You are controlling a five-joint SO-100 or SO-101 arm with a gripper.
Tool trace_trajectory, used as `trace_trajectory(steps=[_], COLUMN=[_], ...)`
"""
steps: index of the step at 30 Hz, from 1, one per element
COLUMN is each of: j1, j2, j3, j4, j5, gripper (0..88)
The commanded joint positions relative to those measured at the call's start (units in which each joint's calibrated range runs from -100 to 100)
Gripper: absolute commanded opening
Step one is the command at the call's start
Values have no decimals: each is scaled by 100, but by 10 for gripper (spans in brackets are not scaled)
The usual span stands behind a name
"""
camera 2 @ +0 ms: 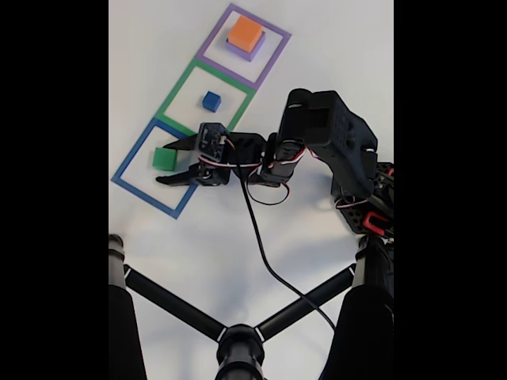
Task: Tower of hanoi
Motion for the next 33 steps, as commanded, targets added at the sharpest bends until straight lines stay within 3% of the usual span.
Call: trace_trajectory(steps=[1,6,11,18,26,33], j1=[93,48,147,330,1100,1962], j2=[-313,-1314,-3037,-5785,-8133,-8101], j3=[28,228,392,101,-1344,-4043], j4=[30,799,2515,6060,10827,13676], j5=[0,0,0,0,0,0], gripper=[285,276,247,1,0,0])
